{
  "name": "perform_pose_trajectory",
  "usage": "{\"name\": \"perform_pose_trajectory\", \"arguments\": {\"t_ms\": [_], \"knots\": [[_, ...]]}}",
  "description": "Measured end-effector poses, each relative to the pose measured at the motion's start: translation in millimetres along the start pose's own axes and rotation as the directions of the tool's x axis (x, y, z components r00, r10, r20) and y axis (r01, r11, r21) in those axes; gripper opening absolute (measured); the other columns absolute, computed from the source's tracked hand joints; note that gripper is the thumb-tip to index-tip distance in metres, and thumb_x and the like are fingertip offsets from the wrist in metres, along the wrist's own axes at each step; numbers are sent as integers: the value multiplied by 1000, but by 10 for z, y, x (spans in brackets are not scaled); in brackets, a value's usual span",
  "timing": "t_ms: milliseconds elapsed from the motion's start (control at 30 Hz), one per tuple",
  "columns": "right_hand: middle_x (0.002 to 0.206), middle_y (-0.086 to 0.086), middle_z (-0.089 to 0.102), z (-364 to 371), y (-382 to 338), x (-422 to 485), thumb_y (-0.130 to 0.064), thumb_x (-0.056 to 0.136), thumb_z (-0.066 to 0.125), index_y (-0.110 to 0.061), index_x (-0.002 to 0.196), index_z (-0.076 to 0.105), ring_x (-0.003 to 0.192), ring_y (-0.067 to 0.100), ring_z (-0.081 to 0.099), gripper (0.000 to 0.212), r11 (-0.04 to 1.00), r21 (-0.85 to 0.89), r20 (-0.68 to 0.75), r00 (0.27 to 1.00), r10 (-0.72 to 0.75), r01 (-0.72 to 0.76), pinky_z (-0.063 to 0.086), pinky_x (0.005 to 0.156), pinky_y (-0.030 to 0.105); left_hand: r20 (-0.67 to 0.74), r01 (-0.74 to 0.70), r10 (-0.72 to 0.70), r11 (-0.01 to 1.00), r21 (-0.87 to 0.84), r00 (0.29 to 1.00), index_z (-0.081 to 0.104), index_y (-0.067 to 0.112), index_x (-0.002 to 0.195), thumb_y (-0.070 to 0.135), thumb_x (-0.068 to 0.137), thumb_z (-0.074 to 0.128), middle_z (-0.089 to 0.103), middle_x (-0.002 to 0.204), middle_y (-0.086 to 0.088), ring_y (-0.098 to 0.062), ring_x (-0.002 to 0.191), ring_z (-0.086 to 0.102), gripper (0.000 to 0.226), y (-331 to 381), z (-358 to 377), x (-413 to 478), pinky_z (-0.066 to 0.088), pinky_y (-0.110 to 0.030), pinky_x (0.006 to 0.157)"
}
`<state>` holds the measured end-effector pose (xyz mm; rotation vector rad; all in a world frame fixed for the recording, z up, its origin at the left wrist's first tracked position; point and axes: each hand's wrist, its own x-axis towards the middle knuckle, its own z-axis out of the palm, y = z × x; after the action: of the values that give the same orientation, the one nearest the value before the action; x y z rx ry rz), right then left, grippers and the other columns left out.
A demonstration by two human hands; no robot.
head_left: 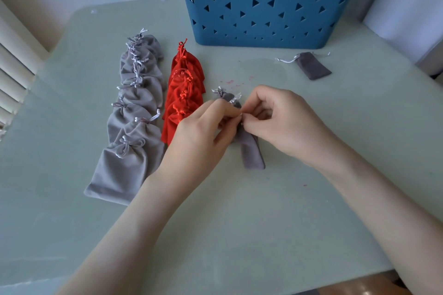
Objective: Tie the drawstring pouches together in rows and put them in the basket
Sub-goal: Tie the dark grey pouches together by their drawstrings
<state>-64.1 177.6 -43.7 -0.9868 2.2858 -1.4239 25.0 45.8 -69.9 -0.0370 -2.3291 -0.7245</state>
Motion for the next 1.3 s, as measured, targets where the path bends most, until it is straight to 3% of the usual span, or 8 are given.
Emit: {"name": "perform_pose_trajectory", "arguments": {"t_ms": [100, 267, 333, 467, 700, 967, 1067, 1300], "knots": [[67, -11, 67, 1, -30, -25, -7, 80, 67, -16, 71, 62, 61, -3, 59, 14, 992, -97, -58, 994, -88, 82, 43, 62, 9, 9, 135, -135, 986, -100, 991, 67, 8, 87, 8, 87, 64, 58, 79, 18, 12, 65, 52, 3, 19, -39, 13, 40, -4, 60], [71, -4, 69, 7, -33, -39, -8, 82, 68, -8, 76, 65, 71, 9, 62, 7, 965, -184, -85, 975, -203, 185, 47, 65, 20, -9, 205, -207, 973, -107, 978, 66, 9, 86, 8, 85, 63, 59, 75, 18, 12, 66, 54, 3, 45, -21, 21, 43, -4, 59], [72, -5, 69, 14, -46, -40, -8, 84, 69, -9, 77, 65, 72, 9, 62, 7, 963, -165, -63, 972, -228, 215, 47, 67, 20, -40, 176, -178, 983, -47, 983, 63, 7, 85, 6, 83, 63, 55, 74, 20, 12, 65, 52, 3, 47, -22, 23, 39, -2, 59], [74, -6, 67, -12, -53, -4, -17, 91, 60, -19, 82, 64, 70, 3, 59, 10, 984, 62, -8, 986, -167, 167, 48, 71, 20, -161, 53, -38, 994, 92, 986, 61, 1, 81, 3, 82, 62, 60, 75, -1, -4, 69, 50, 3, 67, -34, 8, 34, -4, 65], [78, -10, 70, -49, -53, 30, -2, 91, 58, -18, 90, 69, 73, 1, 62, 20, 972, 217, 118, 986, -121, 93, 47, 73, 15, -216, -44, 82, 984, 175, 973, 61, -2, 81, 5, 87, 57, 61, 75, -11, -14, 73, 49, 10, 44, -15, -29, 33, -10, 70], [71, -14, 67, -42, -15, 19, -9, 89, 64, -28, 83, 68, 69, 4, 61, 20, 972, 40, -22, 973, -232, 232, 51, 73, 27, -224, -73, 112, 982, 177, 968, 63, -2, 82, 3, 87, 61, 62, 75, -11, -17, 71, 51, 8, 17, -1, -31, 42, -23, 64], [72, -13, 64, -7, 0, 20, -10, 87, 61, -18, 86, 68, 66, 14, 60, 10, 934, -98, -67, 934, -352, 345, 49, 67, 30, -220, -78, 115, 982, 171, 969, 65, -4, 83, 1, 87, 60, 63, 76, -11, -16, 71, 52, 8, 11, -30, -15, 44, -25, 63], [79, -3, 60, 33, 69, 53, -7, 89, 56, -6, 88, 66, 68, 13, 51, 10, 817, -282, -116, 827, -549, 503, 45, 65, 30, -225, -18, 49, 990, 138, 973, 65, -2, 84, -1, 85, 65, 66, 78, -8, -11, 74, 52, 1, 31, -37, -4, 40, -12, 68]]}}
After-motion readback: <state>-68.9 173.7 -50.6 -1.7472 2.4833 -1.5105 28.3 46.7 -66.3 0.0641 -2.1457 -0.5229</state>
